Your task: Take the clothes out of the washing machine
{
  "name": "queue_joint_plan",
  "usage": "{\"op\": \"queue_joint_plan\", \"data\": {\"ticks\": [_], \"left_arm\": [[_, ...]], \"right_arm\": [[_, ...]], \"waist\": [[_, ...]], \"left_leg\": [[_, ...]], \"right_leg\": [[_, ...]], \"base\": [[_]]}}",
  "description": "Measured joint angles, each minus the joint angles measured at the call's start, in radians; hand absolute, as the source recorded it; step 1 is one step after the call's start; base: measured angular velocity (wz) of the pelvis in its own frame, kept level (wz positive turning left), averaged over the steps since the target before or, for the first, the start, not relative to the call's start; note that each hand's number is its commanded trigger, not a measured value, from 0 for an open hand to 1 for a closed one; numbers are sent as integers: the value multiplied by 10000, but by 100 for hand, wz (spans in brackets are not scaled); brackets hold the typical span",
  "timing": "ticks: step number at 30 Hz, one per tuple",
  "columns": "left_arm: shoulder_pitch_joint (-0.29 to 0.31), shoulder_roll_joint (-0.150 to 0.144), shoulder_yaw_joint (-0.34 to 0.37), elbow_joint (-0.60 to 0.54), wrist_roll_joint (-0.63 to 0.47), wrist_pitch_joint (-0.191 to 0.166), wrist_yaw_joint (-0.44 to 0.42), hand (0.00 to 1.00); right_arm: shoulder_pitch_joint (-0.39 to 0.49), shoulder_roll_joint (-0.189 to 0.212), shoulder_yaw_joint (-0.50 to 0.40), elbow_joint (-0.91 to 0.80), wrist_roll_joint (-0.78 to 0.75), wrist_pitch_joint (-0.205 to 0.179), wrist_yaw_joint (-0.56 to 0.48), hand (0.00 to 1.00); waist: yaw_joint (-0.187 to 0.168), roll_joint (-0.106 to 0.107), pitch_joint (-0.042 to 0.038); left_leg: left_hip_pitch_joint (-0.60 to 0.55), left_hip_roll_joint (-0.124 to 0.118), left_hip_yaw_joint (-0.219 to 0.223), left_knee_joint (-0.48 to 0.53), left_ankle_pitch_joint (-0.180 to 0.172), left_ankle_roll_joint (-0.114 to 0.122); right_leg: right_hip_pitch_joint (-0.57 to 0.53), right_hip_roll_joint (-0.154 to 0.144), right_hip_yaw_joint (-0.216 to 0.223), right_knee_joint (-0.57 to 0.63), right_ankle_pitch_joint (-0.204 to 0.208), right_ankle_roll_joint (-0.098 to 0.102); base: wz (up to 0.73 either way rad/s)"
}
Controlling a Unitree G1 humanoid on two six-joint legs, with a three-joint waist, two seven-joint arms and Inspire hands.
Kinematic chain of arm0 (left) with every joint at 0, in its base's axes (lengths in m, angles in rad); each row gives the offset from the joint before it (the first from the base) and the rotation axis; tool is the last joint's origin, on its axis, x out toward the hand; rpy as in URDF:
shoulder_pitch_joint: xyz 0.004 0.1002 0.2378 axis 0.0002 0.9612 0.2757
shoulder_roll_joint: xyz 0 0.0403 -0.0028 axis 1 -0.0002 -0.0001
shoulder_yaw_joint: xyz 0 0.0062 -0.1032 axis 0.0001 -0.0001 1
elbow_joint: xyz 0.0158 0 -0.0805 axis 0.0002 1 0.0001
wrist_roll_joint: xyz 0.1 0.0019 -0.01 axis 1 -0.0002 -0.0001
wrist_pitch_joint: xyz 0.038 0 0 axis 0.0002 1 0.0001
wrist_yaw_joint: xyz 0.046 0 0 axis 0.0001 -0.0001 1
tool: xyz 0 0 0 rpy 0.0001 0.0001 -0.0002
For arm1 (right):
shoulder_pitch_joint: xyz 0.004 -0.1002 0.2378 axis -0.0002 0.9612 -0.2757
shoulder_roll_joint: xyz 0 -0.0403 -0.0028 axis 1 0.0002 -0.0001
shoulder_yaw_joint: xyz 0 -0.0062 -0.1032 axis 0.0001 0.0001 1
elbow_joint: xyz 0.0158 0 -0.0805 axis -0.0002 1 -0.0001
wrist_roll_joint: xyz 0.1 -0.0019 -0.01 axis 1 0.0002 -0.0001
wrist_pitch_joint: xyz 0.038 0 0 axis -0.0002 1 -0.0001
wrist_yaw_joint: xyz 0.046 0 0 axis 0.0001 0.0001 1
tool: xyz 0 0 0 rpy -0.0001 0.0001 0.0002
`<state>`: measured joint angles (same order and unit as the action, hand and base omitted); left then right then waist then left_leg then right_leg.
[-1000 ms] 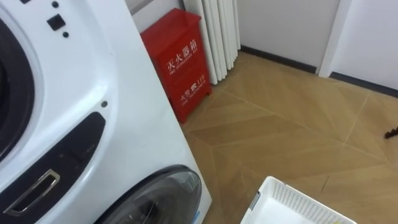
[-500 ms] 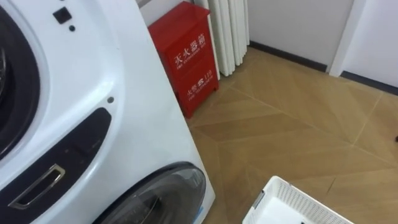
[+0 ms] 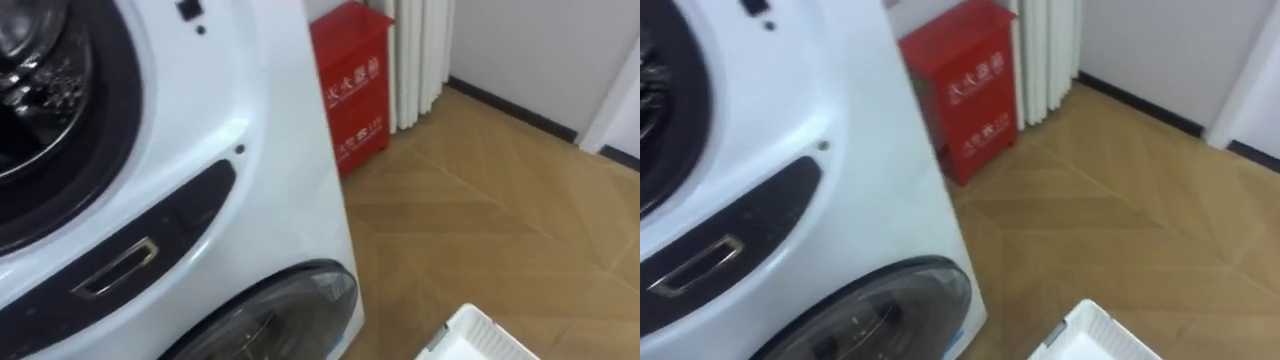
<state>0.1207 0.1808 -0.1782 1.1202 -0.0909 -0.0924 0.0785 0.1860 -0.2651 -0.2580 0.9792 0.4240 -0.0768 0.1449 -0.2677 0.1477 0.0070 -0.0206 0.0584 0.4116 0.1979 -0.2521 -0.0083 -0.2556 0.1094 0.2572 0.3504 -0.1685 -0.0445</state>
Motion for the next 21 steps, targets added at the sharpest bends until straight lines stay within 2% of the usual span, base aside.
{"op": "queue_joint_plan", "data": {"ticks": [2, 4, 6, 7, 8, 10, 15, 16, 18, 21], "left_arm": [[42, -10, 154, -21, 265, 1, 0, 0], [87, -9, 184, -20, 432, 101, 5, 0], [85, -9, 193, -14, 631, 220, 7, 0], [70, -12, 197, -15, 631, 225, 8, 0], [116, -17, 219, -15, 633, 226, 9, 0], [218, -21, 432, -15, 899, 240, 44, 0], [329, -35, 984, 17, 1060, 485, 293, 0], [337, -35, 1099, 21, 1067, 498, 303, 0], [443, -44, 1373, 26, 1050, 503, 304, 0], [531, -62, 1574, 28, 1035, 610, 513, 0]], "right_arm": [[141, 122, -1, 515, 150, 32, -3, 0], [92, 253, 17, 1163, 464, 142, -21, 0], [-2, 322, 109, 1664, 457, 224, -8, 0], [-33, 341, 279, 1985, 451, 267, 20, 0], [-98, 349, 358, 2130, 401, 305, 40, 0], [-245, 550, 412, 2429, 352, 359, 120, 0], [-352, 770, 1062, 2651, 301, 576, 334, 0], [-358, 780, 1200, 2648, 228, 576, 388, 0], [-392, 821, 1216, 2655, 56, 567, 420, 0], [-393, 848, 1620, 2731, -23, 573, 377, 0]], "waist": [[74, -205, 4], [284, -455, -38], [464, -604, -27], [622, -735, -37], [732, -857, -5], [938, -1035, -52], [1551, -1364, -77], [1685, -1421, -57], [1737, -1469, -19], [1927, -1538, -18]], "left_leg": [[121, -4, -353, -11, 11, -14], [177, -16, -843, -8, 13, -13], [283, -21, -1198, -24, 15, -12], [421, -19, -1288, -30, 16, -12], [470, -19, -1377, -32, 16, -12], [619, -29, -1711, -51, 16, -12], [876, -38, -1984, -119, 15, -12], [882, -40, -1999, -120, 15, -12], [894, -46, -2095, -123, 15, -12], [958, -42, -2213, -184, 15, -12]], "right_leg": [[274, -97, -401, -121, -84, -39], [607, -284, -909, -311, -149, -68], [934, -376, -1290, -551, -160, -80], [1163, -393, -1395, -676, -161, -83], [1289, -395, -1469, -776, -160, -86], [1684, -435, -1793, -1044, -155, -92], [2220, -496, -2036, -1472, -142, -104], [2249, -513, -2070, -1476, -141, -105], [2367, -559, -2191, -1539, -139, -107], [2518, -560, -2324, -1686, -135, -115]], "base": [[68], [67], [59], [46], [38], [42], [19], [16], [18], [14]]}}
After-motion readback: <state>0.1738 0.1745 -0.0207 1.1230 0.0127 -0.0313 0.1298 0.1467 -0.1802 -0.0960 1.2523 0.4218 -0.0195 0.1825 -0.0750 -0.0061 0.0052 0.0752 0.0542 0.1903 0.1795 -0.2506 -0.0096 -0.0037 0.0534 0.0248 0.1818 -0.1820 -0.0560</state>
